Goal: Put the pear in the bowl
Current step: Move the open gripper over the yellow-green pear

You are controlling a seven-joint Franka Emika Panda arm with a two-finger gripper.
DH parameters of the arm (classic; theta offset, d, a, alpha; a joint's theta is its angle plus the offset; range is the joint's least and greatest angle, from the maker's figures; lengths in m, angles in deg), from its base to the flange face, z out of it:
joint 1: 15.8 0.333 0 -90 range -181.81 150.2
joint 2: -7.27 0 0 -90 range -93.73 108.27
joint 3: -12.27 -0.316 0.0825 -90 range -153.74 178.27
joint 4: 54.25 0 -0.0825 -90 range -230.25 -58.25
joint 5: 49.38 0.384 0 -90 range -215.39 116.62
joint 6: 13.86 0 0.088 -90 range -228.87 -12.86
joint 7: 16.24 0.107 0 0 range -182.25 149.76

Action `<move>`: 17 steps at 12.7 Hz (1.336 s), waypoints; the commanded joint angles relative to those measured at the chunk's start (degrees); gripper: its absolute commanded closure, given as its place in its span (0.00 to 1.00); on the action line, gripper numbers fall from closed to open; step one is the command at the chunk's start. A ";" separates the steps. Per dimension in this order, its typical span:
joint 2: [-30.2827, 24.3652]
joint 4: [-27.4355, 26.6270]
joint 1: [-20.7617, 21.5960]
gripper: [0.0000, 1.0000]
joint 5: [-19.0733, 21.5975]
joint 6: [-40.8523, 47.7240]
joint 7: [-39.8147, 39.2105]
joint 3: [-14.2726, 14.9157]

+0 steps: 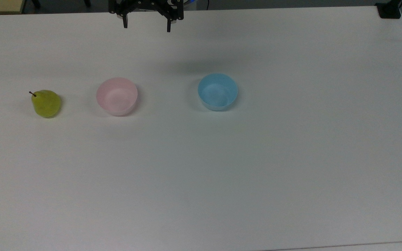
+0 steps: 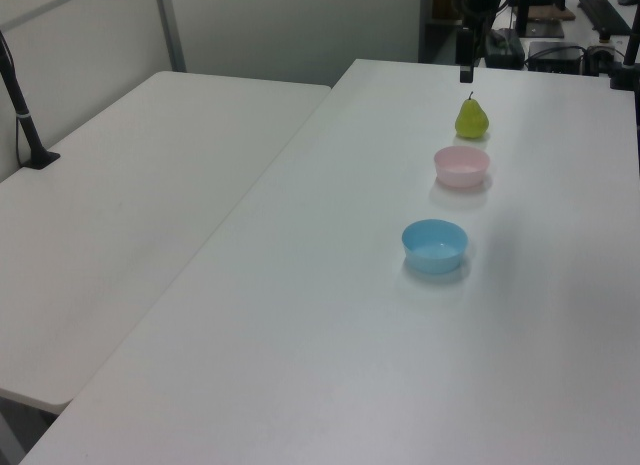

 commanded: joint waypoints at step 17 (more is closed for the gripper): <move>0.30 -0.91 -8.68 0.00 0.72 -5.00 -7.17 0.65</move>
